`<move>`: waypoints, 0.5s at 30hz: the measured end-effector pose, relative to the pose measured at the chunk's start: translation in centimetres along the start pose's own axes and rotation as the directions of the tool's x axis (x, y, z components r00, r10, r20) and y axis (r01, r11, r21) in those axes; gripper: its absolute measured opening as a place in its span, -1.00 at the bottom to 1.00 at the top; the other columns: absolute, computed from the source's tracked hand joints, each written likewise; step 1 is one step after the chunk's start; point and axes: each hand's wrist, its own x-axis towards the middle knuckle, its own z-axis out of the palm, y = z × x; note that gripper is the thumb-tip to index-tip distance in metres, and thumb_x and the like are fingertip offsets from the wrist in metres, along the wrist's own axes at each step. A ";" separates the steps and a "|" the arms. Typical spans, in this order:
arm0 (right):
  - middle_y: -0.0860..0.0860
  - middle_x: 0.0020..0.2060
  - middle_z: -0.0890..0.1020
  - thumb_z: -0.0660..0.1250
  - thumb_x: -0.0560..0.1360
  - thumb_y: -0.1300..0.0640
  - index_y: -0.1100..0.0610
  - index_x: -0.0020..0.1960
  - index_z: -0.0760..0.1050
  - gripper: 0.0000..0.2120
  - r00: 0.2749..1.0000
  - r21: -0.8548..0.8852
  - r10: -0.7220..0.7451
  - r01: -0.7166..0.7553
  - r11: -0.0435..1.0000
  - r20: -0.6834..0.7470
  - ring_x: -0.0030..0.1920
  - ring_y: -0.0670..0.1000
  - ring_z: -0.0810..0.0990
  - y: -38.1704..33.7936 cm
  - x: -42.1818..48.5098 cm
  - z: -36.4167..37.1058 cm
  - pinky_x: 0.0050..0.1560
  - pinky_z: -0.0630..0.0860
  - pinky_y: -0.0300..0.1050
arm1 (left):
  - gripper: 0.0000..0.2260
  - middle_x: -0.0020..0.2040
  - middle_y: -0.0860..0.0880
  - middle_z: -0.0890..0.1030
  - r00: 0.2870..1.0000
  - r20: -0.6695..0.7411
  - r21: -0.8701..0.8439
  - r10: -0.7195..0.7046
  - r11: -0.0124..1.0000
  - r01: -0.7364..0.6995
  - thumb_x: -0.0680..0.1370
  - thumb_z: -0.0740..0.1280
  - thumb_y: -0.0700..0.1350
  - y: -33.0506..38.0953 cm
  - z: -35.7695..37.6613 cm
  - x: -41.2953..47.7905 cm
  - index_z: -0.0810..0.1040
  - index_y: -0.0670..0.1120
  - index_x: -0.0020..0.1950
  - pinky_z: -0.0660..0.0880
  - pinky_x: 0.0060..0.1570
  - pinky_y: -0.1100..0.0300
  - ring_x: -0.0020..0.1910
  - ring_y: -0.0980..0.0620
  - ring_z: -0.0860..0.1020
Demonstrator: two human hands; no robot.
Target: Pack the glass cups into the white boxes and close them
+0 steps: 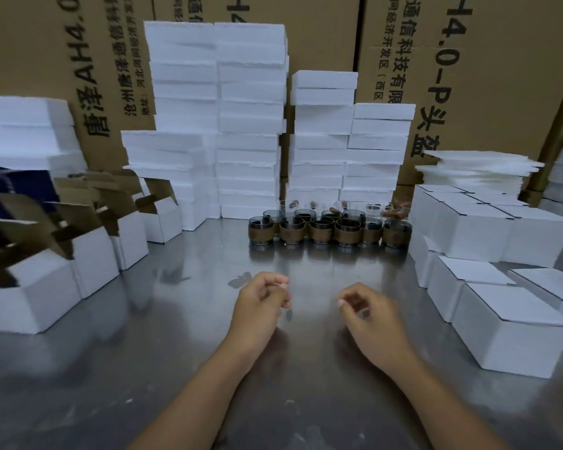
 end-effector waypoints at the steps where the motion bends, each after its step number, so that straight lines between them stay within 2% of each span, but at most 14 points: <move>1: -0.11 -0.32 0.60 0.34 0.48 0.26 -0.01 -0.25 0.52 -0.79 1.000 -0.002 -0.010 0.010 1.000 -0.008 -0.23 -0.21 0.53 0.1 0.0 0.0 -0.28 0.36 -0.41 | -0.85 -0.29 -0.02 0.56 1.000 0.005 0.006 0.006 1.000 -0.006 0.53 0.24 -0.29 0.1 0.0 0.0 0.54 -0.06 -0.09 0.43 -0.21 0.25 -0.24 0.05 0.54; 4: -0.09 -0.30 0.61 0.34 0.48 0.27 0.01 -0.22 0.53 -0.81 0.999 -0.036 -0.036 0.036 0.999 -0.001 -0.24 -0.20 0.51 0.1 -0.1 -0.1 -0.29 0.37 -0.38 | -0.83 -0.28 -0.03 0.56 1.000 0.000 0.029 0.027 0.999 -0.027 0.53 0.24 -0.30 0.0 -0.2 0.0 0.53 -0.05 -0.11 0.41 -0.27 0.35 -0.24 0.05 0.53; 7: -0.08 -0.28 0.61 0.33 0.49 0.27 0.02 -0.20 0.52 -0.82 0.998 -0.087 -0.063 0.065 0.994 0.029 -0.23 -0.27 0.49 -0.1 -0.2 -0.3 -0.28 0.36 -0.43 | -0.81 -0.18 -0.05 0.56 0.995 -0.058 0.083 0.084 0.993 -0.079 0.53 0.26 -0.30 0.1 -1.2 -0.1 0.52 -0.02 -0.13 0.40 -0.20 0.42 -0.17 0.06 0.52; 10: -0.08 -0.28 0.60 0.33 0.48 0.30 0.02 -0.21 0.51 -0.80 0.997 -0.092 -0.070 0.073 0.993 0.034 -0.23 -0.30 0.49 -0.4 -0.4 -0.5 -0.27 0.35 -0.48 | -0.79 -0.14 0.06 0.57 0.969 -0.154 0.189 0.194 0.968 -0.164 0.54 0.29 -0.27 0.7 -3.9 -0.2 0.51 0.05 -0.14 0.37 -0.19 0.51 -0.18 0.26 0.50; 12: -0.09 -0.30 0.60 0.34 0.48 0.30 0.01 -0.22 0.51 -0.78 0.997 -0.100 -0.071 0.074 0.992 0.029 -0.26 -0.23 0.51 -0.5 -0.4 -0.5 -0.27 0.35 -0.47 | -0.80 -0.07 0.08 0.55 0.936 -0.242 0.263 0.254 0.946 -0.189 0.54 0.30 -0.24 1.3 -7.1 -0.3 0.49 0.09 -0.10 0.40 -0.12 0.43 -0.13 0.30 0.49; 15: -0.08 -0.31 0.59 0.32 0.48 0.29 -0.04 -0.25 0.48 -0.75 0.997 -0.109 -0.058 0.063 0.992 0.050 -0.27 -0.15 0.52 -0.5 -0.3 -0.3 -0.29 0.38 -0.38 | -0.83 0.14 0.00 0.45 0.838 -0.416 0.441 0.353 0.884 -0.154 0.55 0.32 -0.16 1.8 -12.9 -0.5 0.45 0.05 0.08 0.37 0.04 0.25 0.07 0.12 0.44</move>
